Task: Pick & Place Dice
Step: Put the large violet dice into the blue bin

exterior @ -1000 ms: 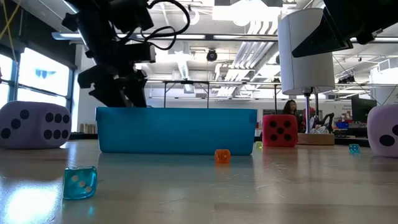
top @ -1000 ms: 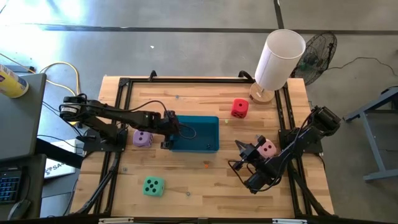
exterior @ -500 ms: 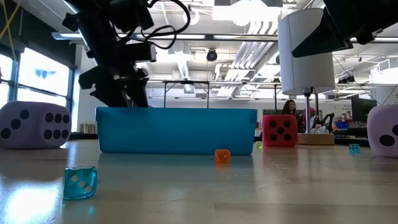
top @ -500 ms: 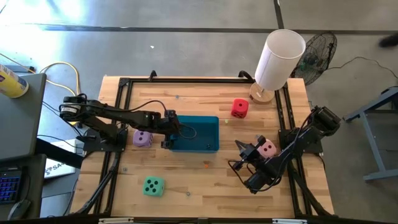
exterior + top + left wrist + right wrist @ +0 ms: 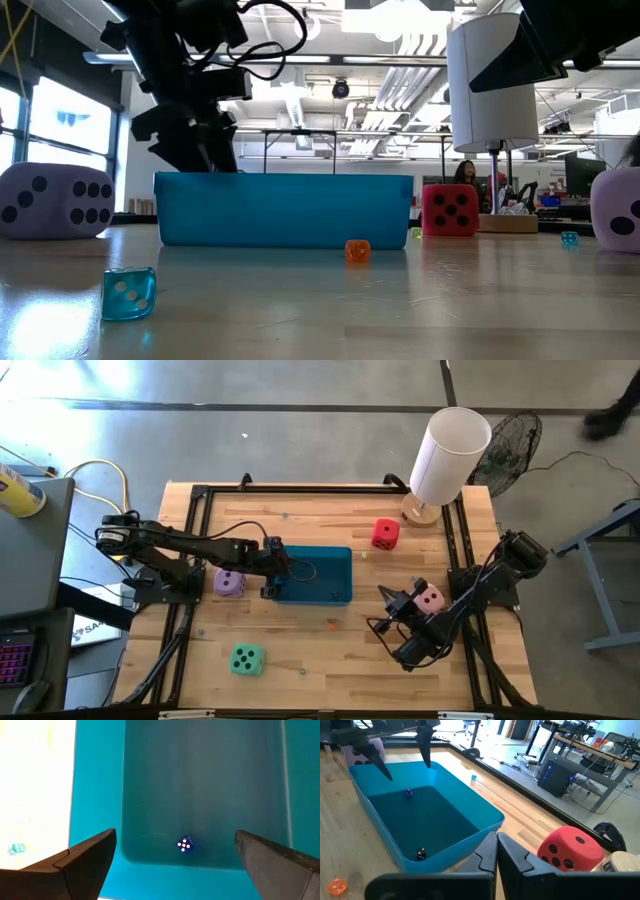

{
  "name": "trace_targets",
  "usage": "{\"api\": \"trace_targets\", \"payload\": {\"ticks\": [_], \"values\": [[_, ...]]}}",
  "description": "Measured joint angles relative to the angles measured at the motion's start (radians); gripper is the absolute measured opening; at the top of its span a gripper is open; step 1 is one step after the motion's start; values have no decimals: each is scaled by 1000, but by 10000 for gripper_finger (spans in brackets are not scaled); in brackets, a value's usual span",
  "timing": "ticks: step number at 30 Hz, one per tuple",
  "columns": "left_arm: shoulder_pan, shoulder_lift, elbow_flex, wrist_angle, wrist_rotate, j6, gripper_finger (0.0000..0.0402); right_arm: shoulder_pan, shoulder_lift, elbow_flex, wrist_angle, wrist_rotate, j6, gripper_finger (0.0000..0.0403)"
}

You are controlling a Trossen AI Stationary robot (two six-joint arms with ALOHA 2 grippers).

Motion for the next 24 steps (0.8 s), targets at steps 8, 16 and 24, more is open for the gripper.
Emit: {"api": "trace_targets", "payload": {"ticks": [8,16,24], "values": [[0,0,0,3,0,-1,400,0,0,0,0,0,0,2],[0,0,0,7,-7,10,400,0,0,0,0,0,0,2],[0,0,0,23,-6,8,400,0,0,0,0,0,0,2]]}}
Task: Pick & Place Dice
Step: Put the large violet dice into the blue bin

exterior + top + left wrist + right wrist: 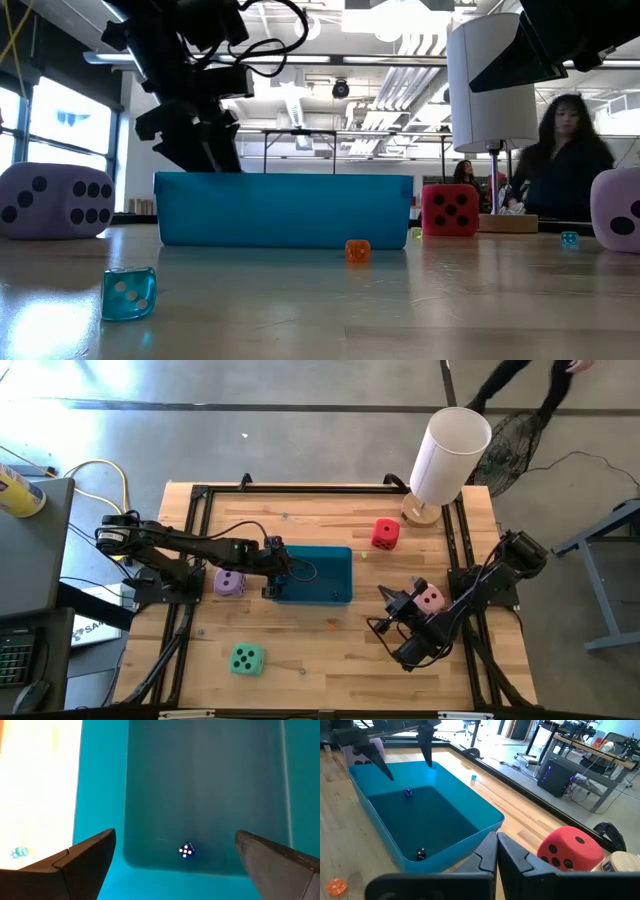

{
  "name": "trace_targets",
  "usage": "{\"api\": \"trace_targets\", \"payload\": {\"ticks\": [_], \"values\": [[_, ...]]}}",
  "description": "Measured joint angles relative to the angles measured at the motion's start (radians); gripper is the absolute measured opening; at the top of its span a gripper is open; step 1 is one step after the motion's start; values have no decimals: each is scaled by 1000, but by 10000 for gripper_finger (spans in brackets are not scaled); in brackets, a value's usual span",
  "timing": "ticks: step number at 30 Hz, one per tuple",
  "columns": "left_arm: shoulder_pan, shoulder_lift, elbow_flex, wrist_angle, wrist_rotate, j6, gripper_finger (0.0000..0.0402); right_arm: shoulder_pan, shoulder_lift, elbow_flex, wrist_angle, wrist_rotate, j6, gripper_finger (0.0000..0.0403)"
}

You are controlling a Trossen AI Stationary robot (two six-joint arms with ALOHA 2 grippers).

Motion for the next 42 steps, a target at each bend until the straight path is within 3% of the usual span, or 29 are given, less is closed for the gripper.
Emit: {"api": "trace_targets", "payload": {"ticks": [10,25,32,42], "values": [[-9,-15,0,0,1,6,400,0,0,0,-2,0,0,2],[-60,-211,0,-61,4,-69,400,0,0,0,-2,0,0,2],[-62,-227,105,-333,69,-159,400,0,0,0,-2,4,0,2],[-133,-227,273,-686,72,-257,400,-25,0,0,-1,-29,0,2]]}}
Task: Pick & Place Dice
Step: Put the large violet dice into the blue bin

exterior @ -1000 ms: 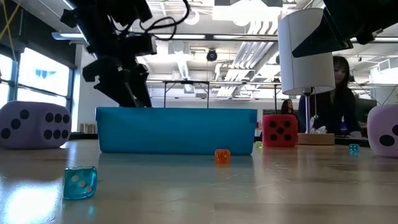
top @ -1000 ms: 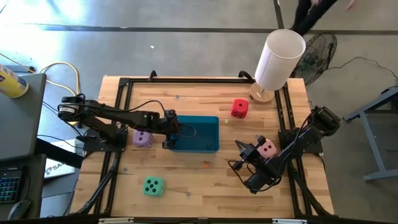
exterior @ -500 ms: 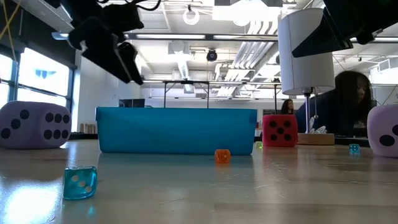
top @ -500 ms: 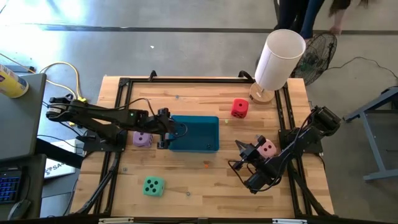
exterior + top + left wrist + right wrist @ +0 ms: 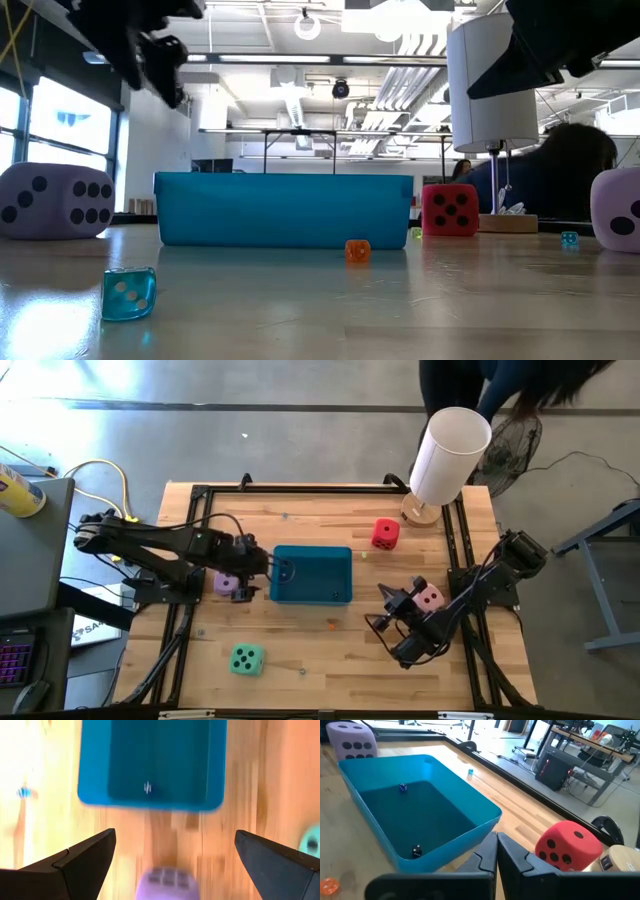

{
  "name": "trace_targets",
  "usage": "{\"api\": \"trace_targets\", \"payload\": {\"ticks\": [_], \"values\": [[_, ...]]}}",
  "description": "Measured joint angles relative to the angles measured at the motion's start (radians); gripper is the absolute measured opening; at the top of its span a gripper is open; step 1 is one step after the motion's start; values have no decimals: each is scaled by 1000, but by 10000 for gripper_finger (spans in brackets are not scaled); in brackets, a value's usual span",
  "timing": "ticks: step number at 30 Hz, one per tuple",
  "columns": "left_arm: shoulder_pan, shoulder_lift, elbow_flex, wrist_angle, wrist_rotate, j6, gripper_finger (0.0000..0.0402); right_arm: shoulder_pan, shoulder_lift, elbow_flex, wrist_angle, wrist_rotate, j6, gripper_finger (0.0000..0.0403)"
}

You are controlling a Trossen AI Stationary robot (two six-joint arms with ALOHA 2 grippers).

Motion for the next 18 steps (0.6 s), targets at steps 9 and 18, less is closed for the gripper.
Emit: {"api": "trace_targets", "payload": {"ticks": [9,18], "values": [[-80,-1,5,-196,209,1,400,0,0,0,8,4,0,2],[-127,-6,1,-250,197,-7,400,0,0,0,15,3,0,2]]}}
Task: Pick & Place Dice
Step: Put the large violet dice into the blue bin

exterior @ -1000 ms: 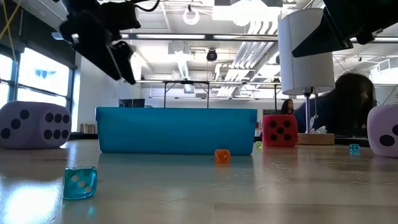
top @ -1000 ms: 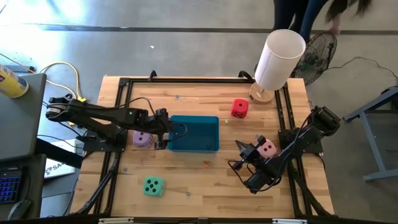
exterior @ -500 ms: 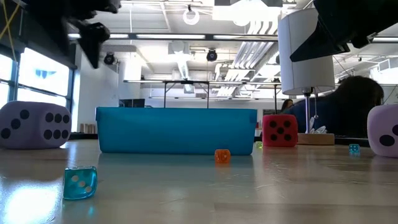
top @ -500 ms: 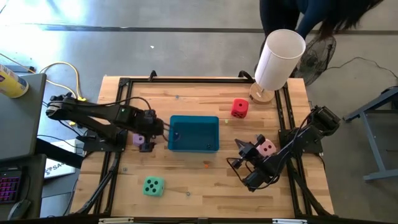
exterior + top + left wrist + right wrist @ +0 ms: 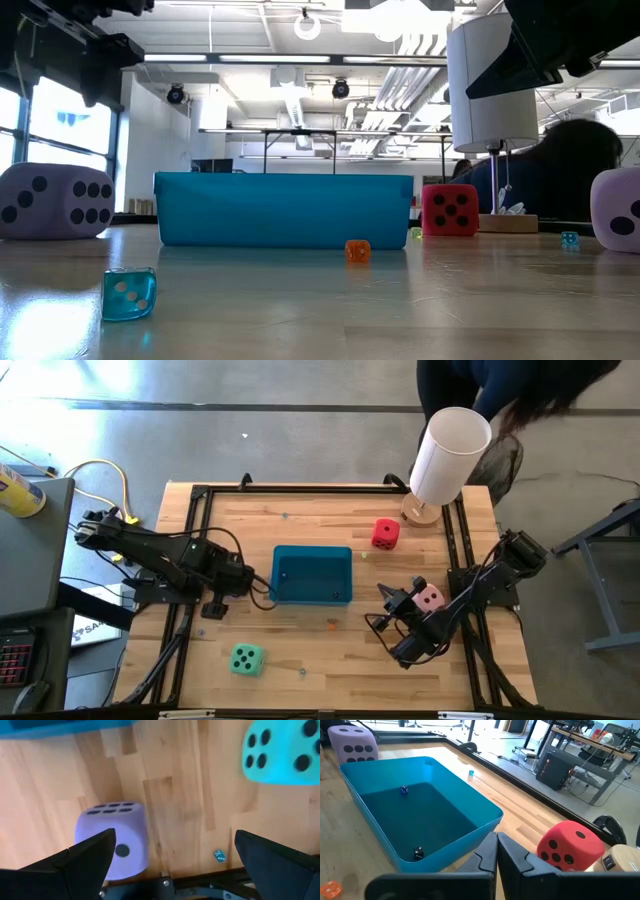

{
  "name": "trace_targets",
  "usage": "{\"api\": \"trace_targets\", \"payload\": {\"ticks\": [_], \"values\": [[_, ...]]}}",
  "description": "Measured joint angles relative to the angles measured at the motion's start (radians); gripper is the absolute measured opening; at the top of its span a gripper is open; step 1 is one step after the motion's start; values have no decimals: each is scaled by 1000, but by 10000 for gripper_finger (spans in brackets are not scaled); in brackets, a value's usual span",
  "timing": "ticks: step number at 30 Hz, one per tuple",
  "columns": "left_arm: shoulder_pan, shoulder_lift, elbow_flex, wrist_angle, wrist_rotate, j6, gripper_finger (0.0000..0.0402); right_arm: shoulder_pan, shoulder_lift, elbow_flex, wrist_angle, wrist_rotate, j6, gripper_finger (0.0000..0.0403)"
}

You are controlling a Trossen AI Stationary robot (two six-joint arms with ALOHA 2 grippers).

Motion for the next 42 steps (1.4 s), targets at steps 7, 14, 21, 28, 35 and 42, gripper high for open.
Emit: {"api": "trace_targets", "payload": {"ticks": [7,14,21,28,35,42], "values": [[55,-67,-61,0,-59,-44,400,0,0,0,1,-3,0,2],[85,-131,-119,10,-67,-77,400,-1,0,0,6,1,-24,2],[84,-134,-146,27,-137,-120,400,-1,0,0,8,7,-26,2],[84,-133,-165,41,-223,-180,400,-1,0,0,11,5,-26,2],[84,-133,-164,43,-224,-180,400,-1,0,0,11,7,-26,2],[84,-133,-165,44,-224,-179,400,-1,0,0,11,7,-26,2]]}}
